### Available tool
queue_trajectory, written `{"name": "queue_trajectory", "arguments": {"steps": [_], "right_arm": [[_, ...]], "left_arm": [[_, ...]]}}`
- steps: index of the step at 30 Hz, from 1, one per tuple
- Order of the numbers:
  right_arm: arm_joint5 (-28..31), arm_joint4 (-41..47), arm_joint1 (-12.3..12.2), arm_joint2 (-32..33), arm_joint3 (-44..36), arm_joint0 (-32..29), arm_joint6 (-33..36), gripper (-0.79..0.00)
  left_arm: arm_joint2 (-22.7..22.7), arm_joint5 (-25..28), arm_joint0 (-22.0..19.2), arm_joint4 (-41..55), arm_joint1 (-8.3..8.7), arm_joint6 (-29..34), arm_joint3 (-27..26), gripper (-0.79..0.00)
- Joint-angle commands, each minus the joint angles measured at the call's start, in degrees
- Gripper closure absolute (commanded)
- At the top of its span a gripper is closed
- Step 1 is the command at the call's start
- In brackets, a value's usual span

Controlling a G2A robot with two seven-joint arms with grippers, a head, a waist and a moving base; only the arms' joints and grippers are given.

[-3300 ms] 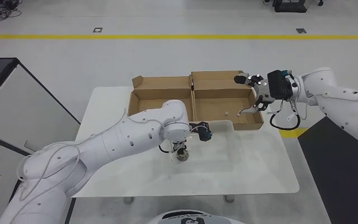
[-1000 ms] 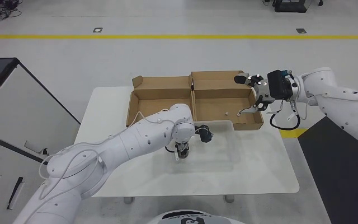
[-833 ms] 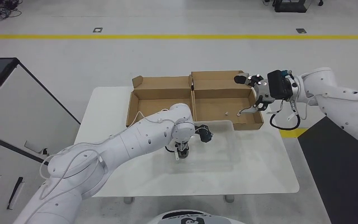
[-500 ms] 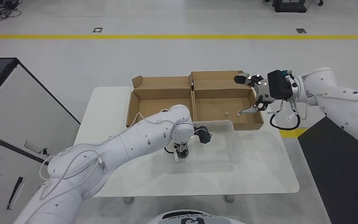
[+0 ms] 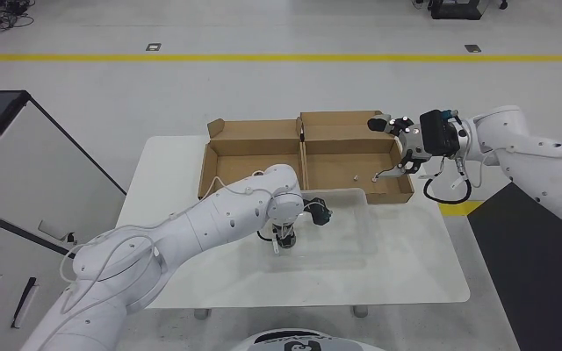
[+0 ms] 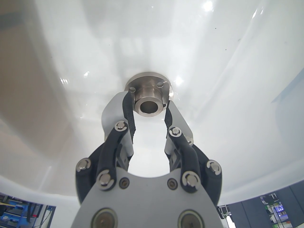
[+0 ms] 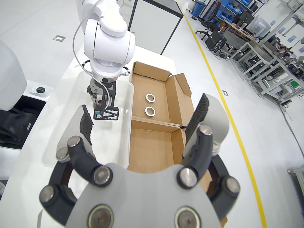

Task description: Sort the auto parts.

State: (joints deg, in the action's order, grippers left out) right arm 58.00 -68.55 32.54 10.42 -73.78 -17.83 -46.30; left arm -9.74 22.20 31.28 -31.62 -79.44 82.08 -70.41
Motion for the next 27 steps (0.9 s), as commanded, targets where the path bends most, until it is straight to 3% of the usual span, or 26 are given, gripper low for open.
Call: {"name": "queue_trajectory", "arguments": {"steps": [1, 27], "right_arm": [[0.0, 0.0, 0.0, 0.0, 0.0, 0.0, 0.0, -0.785], [0.0, 0.0, 0.0, 0.0, 0.0, 0.0, 0.0, -0.785]], "left_arm": [[0.0, 0.0, 0.1, 0.0, -0.03, 0.0, 0.1, -0.345], [0.0, 0.1, 0.0, 0.2, -0.31, -0.1, 0.5, -0.342]]}}
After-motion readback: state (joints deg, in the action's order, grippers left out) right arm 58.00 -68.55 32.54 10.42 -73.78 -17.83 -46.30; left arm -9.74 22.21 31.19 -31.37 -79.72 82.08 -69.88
